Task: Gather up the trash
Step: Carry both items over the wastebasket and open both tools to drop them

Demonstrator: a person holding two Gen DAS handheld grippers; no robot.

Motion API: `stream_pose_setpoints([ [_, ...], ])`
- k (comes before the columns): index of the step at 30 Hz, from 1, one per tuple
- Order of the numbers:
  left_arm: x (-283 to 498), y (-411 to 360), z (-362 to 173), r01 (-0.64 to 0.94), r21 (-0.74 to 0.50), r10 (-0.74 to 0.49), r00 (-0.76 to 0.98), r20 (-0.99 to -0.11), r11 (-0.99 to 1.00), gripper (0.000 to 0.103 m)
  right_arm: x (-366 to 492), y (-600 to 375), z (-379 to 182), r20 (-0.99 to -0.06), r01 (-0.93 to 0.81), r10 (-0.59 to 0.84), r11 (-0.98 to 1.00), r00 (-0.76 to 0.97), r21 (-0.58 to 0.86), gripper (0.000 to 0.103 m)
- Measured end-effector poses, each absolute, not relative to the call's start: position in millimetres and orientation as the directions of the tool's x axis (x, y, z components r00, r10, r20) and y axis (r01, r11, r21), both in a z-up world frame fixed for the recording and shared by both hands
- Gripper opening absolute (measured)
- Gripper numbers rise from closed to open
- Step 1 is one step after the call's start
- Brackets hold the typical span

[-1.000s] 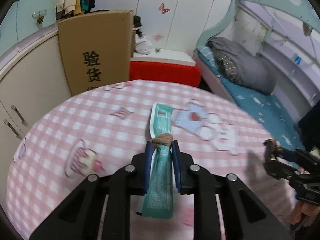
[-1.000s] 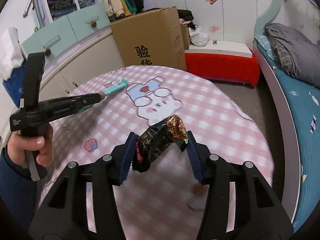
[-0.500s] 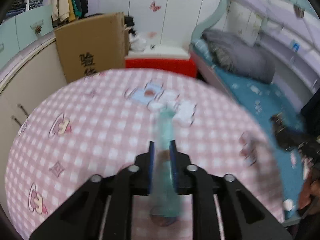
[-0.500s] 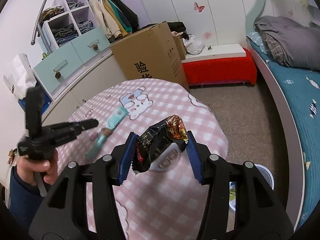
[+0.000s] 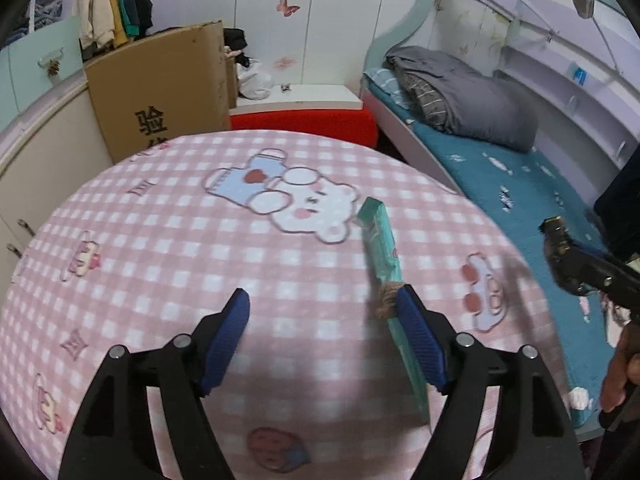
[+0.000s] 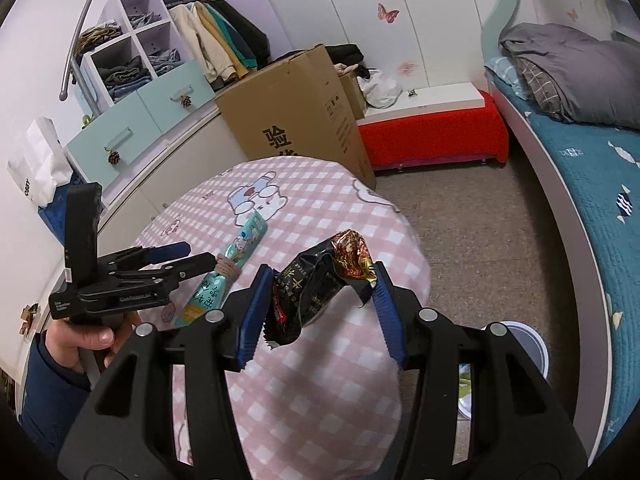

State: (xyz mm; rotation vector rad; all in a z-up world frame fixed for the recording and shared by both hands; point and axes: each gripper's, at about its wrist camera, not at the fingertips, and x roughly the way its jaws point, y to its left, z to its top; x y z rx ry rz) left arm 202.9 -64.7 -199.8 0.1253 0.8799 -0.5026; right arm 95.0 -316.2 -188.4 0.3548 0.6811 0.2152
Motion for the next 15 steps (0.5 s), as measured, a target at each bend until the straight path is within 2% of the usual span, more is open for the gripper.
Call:
stream_pose_setpoints([
  [8,188,-111,-216,0.558,-0.058,-0.372,0.47,-0.801,0.828,0.074,92,-339,-196,-0.572,-0.045,0.295,0.911,0.766,0.41,0.049],
  [10,181,-124,-221,0.566,0.016,-0.329,0.501,-0.8,0.824,0.073,91,-344,-198,-0.572,-0.038,0.294,0.909,0.766,0.416,0.05],
  [11,179,-128,-221,0.575,0.019,-0.338,0.506,-0.794,0.818,0.067,91,-346,-199,-0.572,-0.035,0.294,0.908,0.766,0.418,0.05],
  [14,181,-130,-215,0.557,-0.006,-0.341,0.5,-0.796,0.831,0.022,90,-352,-201,-0.573,-0.028,0.292,0.905,0.766,0.423,0.05],
  [15,183,-130,-214,0.56,-0.036,-0.36,0.48,-0.8,0.827,0.02,89,-355,-202,-0.572,-0.024,0.29,0.904,0.767,0.427,0.05],
])
